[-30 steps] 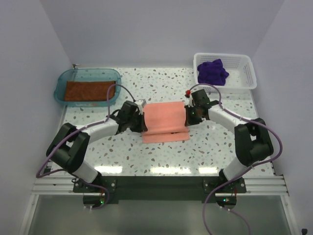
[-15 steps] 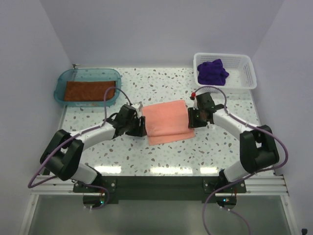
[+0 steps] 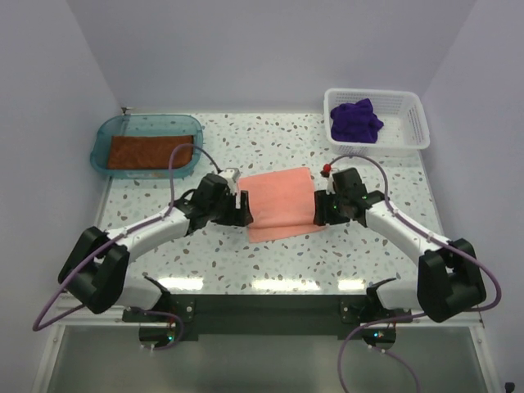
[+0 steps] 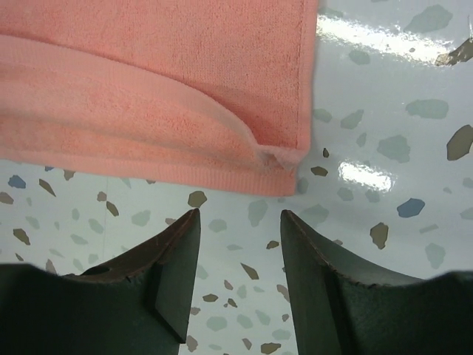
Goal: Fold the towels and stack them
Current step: Fold the towel
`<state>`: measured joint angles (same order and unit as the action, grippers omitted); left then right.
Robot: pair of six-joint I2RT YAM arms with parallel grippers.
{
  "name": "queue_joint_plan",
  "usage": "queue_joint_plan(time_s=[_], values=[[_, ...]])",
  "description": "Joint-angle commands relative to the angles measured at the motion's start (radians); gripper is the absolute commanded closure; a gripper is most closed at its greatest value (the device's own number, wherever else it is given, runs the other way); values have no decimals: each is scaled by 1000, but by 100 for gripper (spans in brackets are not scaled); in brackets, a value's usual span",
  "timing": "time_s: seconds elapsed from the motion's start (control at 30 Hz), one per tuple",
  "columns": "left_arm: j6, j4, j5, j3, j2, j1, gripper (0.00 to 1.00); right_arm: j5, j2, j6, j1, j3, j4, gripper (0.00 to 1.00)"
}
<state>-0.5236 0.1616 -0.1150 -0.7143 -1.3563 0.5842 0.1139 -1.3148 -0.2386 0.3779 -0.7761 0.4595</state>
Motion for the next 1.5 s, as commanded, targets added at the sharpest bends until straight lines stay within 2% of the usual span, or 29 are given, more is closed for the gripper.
queue_joint_plan(time_s=[0.0, 0.17, 0.3, 0.4, 0.57, 0.7, 0.83, 1.0, 1.2, 1.3, 1.47], values=[[40, -59, -5, -105, -58, 9, 19, -17, 17, 25, 3, -72, -42, 46], [100, -70, -14, -209, -179, 22, 19, -49, -35, 45, 3, -138, -51, 44], [135, -56, -28, -301, -308, 39, 21, -45, -43, 36, 3, -147, -64, 34], [155, -47, -48, -343, -369, 57, 25, -56, -28, 36, 3, -134, -65, 27], [189, -42, -58, -361, -409, 95, 35, -71, 3, 32, 3, -101, -64, 24], [206, -31, -57, -350, -403, 135, 47, -85, 19, 30, 1, -81, -62, 24], [224, -25, -45, -317, -369, 170, 51, -88, 28, 25, 1, -71, -64, 24], [237, -19, -31, -240, -279, 236, 53, -97, 43, 22, 1, -51, -64, 24], [165, -8, -28, -136, -169, 287, 53, -89, 52, 16, 1, -35, -71, 24], [102, 13, 29, -111, -110, 287, 53, -82, 45, 13, 3, -31, -79, 24], [-39, 75, 234, -135, -89, 282, 54, -82, 28, 4, 1, -26, -93, 27]])
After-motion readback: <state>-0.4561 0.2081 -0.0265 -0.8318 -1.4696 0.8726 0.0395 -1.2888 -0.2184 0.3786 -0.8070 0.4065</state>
